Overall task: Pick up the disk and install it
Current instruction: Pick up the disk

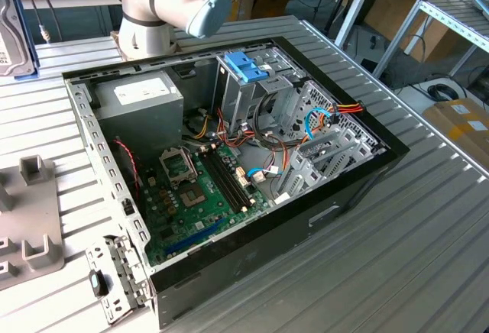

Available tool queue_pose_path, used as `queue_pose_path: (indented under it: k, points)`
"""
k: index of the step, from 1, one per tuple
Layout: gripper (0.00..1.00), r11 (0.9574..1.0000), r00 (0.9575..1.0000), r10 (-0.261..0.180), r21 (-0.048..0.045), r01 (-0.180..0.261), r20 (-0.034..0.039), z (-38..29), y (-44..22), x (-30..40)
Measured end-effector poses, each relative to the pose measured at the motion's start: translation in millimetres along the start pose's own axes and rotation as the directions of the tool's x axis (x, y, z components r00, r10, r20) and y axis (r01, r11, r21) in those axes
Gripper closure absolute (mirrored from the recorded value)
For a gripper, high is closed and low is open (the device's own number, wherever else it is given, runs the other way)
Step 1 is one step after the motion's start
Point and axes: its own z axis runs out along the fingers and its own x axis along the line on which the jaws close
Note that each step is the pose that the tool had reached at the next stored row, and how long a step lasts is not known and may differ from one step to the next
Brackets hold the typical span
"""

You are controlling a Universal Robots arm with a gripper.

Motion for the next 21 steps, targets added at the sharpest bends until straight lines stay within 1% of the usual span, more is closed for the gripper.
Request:
queue_pose_path:
  k: [13, 21]
  points:
    - [0.63, 1.0000, 1.0000, 0.000, 0.0000, 0.000, 0.0000, 0.1, -7.5, -1.0]
    - [0.63, 1.0000, 1.0000, 0.000, 0.0000, 0.000, 0.0000, 0.2, -13.5, -1.8]
